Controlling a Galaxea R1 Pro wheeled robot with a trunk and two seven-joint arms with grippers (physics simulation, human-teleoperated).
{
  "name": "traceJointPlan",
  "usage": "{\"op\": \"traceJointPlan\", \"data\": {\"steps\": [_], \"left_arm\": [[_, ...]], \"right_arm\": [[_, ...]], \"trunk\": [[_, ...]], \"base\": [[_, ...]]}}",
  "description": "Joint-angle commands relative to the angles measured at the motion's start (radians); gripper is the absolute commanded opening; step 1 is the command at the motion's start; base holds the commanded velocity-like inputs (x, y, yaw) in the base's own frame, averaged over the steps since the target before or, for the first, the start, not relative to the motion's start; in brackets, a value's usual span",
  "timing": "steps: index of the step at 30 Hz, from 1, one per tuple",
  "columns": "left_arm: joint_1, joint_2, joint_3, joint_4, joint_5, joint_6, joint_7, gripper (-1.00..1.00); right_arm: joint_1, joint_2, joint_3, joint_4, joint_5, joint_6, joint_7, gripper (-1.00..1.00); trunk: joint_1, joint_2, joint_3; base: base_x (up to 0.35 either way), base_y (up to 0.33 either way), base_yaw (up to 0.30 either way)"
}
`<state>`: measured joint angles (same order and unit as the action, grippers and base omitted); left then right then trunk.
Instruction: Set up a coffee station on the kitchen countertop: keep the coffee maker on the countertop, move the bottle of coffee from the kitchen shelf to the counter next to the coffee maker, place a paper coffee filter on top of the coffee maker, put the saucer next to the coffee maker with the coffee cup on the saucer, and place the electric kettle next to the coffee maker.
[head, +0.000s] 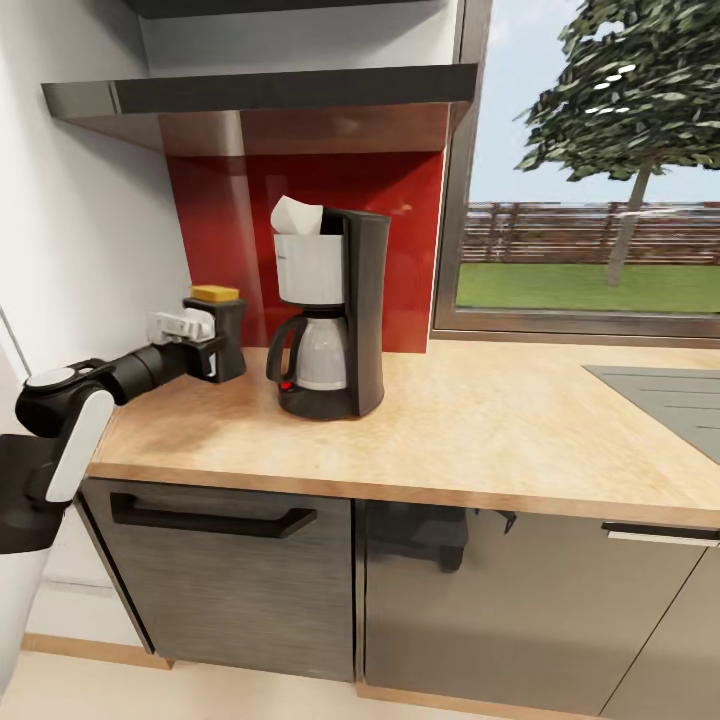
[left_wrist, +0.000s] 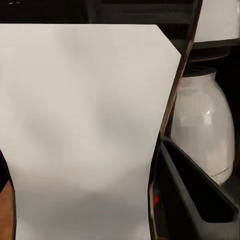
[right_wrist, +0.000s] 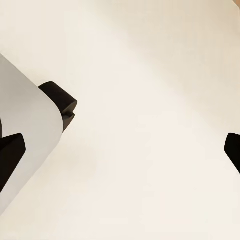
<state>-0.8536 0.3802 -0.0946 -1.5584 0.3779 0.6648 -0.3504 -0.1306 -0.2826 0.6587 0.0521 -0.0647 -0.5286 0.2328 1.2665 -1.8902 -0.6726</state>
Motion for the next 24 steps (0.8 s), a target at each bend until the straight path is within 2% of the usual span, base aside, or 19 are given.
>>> {"op": "traceJointPlan", "data": {"steps": [1,6,15,24], "left_arm": [[-0.001,0.01,-0.001,0.0,0.004,0.006,-0.013,-1.0],[-0.001,0.023,-0.006,0.004,0.004,0.006,-0.031,-1.0],[-0.001,0.025,-0.024,0.007,0.004,0.006,-0.033,-1.0],[-0.001,0.025,-0.027,0.007,0.004,0.006,-0.032,-1.0]], "right_arm": [[-0.001,0.0,0.002,0.003,-0.007,-0.005,0.006,1.0],[-0.001,0.002,0.002,0.003,-0.007,-0.004,0.006,1.0],[-0.001,0.002,0.002,0.003,-0.007,-0.004,0.006,1.0],[-0.001,0.001,0.002,0.003,-0.007,-0.004,0.006,1.0]], "trunk": [[0.0,-0.001,-0.001],[0.0,-0.001,-0.006],[0.0,-0.001,-0.02],[0.0,-0.001,-0.03]], "base": [[0.0,0.0,0.0],[0.0,0.0,0.0],[0.0,0.0,0.0],[0.0,0.0,0.0]]}}
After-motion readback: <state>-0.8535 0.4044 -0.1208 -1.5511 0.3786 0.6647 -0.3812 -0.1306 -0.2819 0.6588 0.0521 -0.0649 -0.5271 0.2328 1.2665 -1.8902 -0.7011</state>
